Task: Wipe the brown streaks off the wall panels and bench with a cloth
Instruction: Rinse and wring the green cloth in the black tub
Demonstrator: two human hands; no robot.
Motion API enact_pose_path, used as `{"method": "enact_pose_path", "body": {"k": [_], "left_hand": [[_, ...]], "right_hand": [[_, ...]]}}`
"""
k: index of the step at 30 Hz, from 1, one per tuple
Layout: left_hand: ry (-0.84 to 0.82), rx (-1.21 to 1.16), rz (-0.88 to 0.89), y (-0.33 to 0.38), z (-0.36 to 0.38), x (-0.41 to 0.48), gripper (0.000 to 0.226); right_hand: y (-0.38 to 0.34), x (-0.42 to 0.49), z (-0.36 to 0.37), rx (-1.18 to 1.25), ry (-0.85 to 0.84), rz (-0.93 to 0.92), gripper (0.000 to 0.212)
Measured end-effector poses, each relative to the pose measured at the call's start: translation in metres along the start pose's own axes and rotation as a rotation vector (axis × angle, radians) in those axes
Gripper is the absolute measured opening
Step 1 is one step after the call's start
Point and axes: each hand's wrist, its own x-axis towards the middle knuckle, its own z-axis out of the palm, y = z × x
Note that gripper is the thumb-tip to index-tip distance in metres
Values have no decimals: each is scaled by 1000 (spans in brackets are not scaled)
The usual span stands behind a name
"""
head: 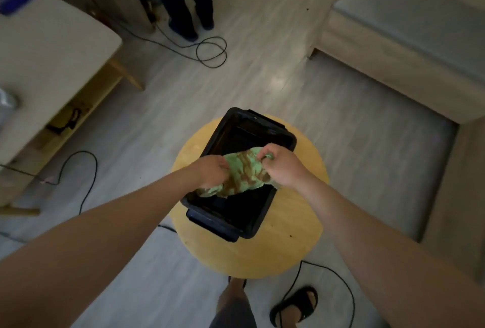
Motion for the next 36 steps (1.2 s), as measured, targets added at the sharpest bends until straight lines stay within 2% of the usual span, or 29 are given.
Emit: {"method": "enact_pose_path", "body": {"k": [4, 6, 8, 10, 12, 14, 16, 19, 22, 25, 28, 32, 34, 36], "left_hand": [[-50, -197, -117, -6, 12, 14, 33], [-138, -478, -202, -8, 19, 20, 31], [-219, -726, -291, -10, 26, 23, 35], [-240, -829, -349, -20, 32, 35, 24], [-226, -923, -395, -30, 39, 49, 22], [-230, -994, -420, -38, 46, 63, 36], [-213, -1038, -442, -42, 55, 73, 44], [-153, -1144, -478, -44, 65, 83, 40], [-96, -1281, -525, -41, 67, 92, 45], [-53, -1333, -570, -37, 63, 97, 49], [-80, -1391, -539, -31, 61, 102, 50], [-91, -1351, -445, -23, 60, 106, 32], [-54, -1262, -374, -20, 64, 109, 36], [-30, -1168, -330, -18, 67, 111, 44]], "right_hand": [[4, 44, 30, -460, -102, -14, 43], [5, 63, 42, -522, -103, -10, 45], [7, 77, 50, -501, -150, 31, 48], [11, 91, 58, -458, -199, 120, 55], [18, 105, 66, -399, -120, 197, 62], [26, 120, 73, -297, 11, 235, 67], [32, 134, 80, -284, 38, 264, 67], [28, 139, 87, -363, -108, 249, 52], [21, 124, 94, -156, -206, 138, 32], [11, 93, 102, 70, -151, -34, 29], [2, 78, 109, 151, -96, -168, 42], [10, 95, 114, -41, 144, -185, 44], [23, 112, 110, -215, 211, -134, 42], [34, 128, 103, -334, 229, -8, 38]]}}
